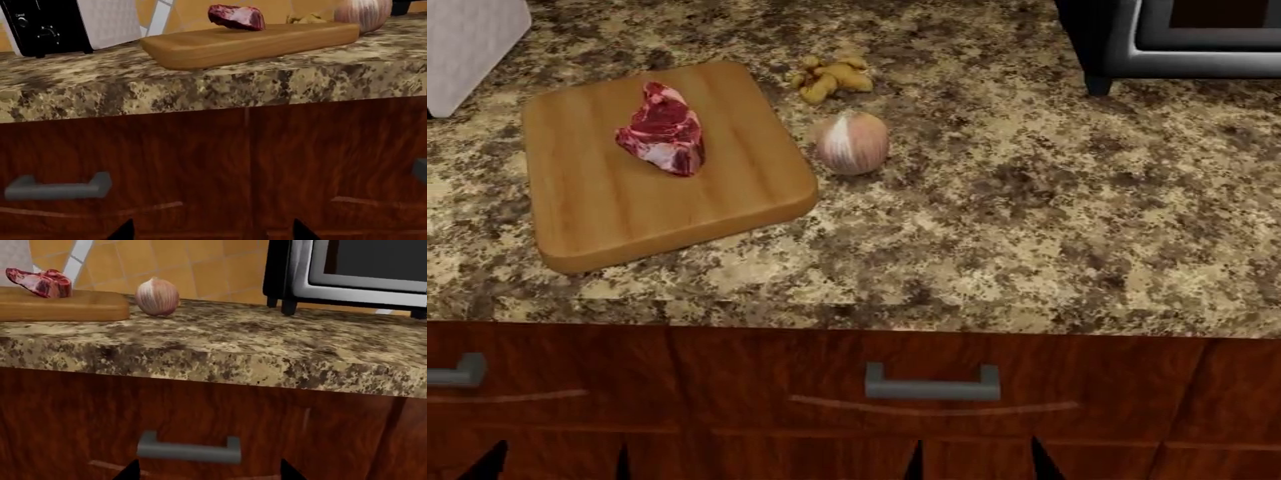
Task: Clear the non-vegetable object off the cutting board and place the vegetables onto it.
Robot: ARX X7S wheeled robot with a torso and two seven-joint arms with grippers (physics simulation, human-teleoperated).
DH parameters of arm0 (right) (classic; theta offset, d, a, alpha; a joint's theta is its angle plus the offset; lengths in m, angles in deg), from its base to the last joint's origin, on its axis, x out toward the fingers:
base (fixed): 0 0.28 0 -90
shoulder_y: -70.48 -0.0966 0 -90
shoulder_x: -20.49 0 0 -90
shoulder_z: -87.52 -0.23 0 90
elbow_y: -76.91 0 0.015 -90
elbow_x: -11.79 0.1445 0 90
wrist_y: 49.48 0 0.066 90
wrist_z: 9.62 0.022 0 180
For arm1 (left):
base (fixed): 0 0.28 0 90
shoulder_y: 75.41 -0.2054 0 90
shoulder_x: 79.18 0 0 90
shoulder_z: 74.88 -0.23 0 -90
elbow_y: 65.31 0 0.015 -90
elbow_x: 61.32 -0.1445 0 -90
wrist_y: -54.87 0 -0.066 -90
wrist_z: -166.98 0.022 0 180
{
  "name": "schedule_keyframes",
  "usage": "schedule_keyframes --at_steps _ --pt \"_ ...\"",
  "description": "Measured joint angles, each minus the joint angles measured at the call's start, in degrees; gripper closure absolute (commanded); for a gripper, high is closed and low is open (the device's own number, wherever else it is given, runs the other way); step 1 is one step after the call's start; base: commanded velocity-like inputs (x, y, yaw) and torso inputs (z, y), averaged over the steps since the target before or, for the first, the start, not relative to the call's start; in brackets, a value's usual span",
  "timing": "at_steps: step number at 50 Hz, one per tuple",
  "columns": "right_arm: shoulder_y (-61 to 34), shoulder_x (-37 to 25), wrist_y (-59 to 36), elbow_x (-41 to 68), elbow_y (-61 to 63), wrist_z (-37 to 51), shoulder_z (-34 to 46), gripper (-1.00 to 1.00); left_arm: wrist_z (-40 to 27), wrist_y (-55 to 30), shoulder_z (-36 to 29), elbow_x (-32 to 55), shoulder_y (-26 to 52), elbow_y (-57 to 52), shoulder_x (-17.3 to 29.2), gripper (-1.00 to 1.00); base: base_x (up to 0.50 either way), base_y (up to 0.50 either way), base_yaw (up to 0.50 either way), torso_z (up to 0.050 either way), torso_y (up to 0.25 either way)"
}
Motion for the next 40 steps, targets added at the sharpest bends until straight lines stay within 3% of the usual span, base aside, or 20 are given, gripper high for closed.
schedule_keyframes --at_steps 23,40 --pt "-17.9 -4.4 -32.9 0.2 20.0 -2.9 1.6 -1.0 -0.7 -38.3 0.5 5.3 15.5 -26.1 3.6 -1.0 0.0 0.0 0.0 0.0 0.0" --pt "-42.5 -6.3 -50.8 2.9 15.7 -8.3 2.5 -1.0 0.9 -60.5 0.8 8.9 38.3 -26.0 4.9 -1.0 0.06 0.0 0.0 0.0 0.0"
